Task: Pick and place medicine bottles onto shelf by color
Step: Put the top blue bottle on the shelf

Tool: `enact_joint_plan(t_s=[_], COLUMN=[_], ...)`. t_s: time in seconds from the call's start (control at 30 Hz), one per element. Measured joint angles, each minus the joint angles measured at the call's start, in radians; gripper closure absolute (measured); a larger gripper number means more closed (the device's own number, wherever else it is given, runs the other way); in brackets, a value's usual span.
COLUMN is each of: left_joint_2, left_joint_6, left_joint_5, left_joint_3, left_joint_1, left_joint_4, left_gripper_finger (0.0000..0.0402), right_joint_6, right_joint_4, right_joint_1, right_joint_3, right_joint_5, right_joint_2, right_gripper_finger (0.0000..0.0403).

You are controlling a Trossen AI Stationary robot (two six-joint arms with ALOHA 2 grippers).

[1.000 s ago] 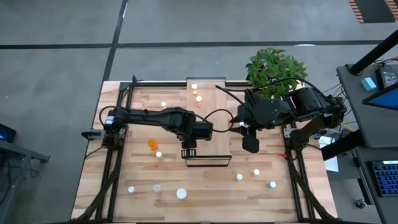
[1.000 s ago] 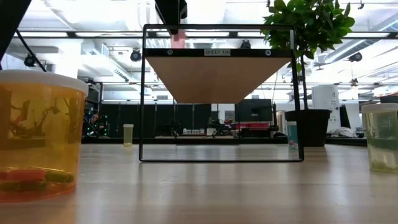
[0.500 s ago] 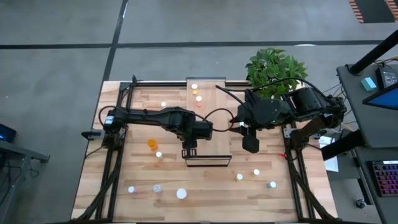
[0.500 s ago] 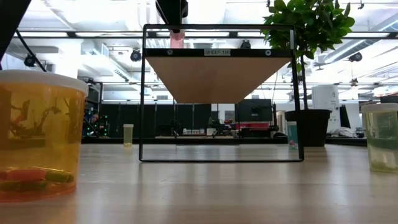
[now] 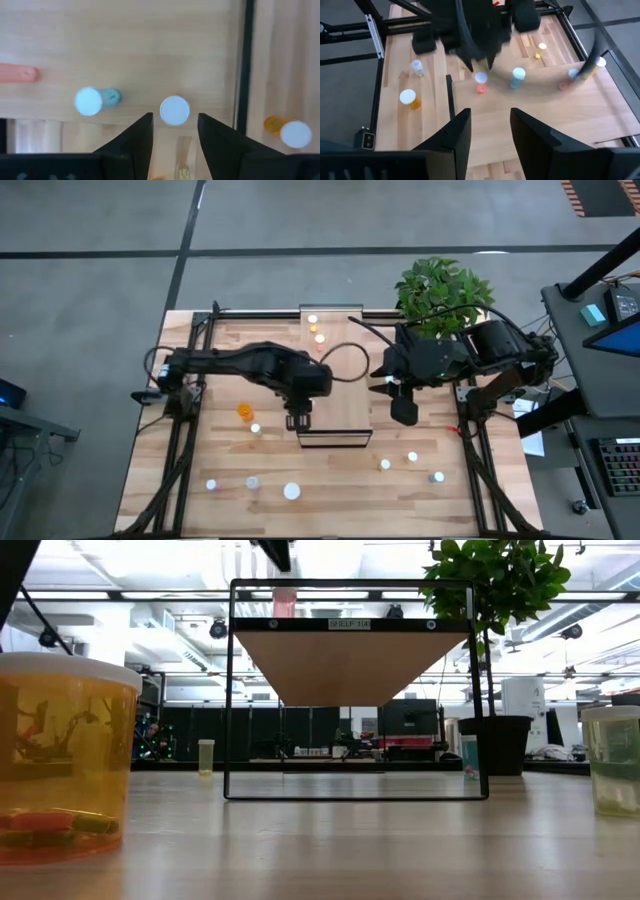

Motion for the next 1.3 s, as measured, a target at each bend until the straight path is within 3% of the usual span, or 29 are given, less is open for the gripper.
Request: enact_joint_plan(t_s=[0.23,0.43,0.8,1.3], left_joint_2=[-0.131,-0.211,-0.308,-0.332], left_joint_6=[0.029,0.031,0.029,0.03], left_joint_5=[-0.02,-0.083,-0.088,-0.118], left_joint_3=[-0.006,-0.019,-0.046,-0.046], left_joint_1=[0.0,0.0,0.0,0.0], left_joint_4=[0.053,0.052,0.063,0.087], left_gripper_finger=[0.0264,0.0264,0.0264,0.0264], right_joint_6=[0.077,0.202,0.448,0.701], right_joint_4=[-0.012,-0.012,-0.002,0.176], right_joint_1=[0.0,0.038,0.11,0.111], right_joint_3=[-0.007,-0.096,-0.41,-0.932], right_joint_5=[0.002,0.0,0.0,0.0], right_joint_2=[-0.037,-0.065,-0.188,-0.434], right_gripper_finger=[0.0275,0.0275,0.0275,0.0275])
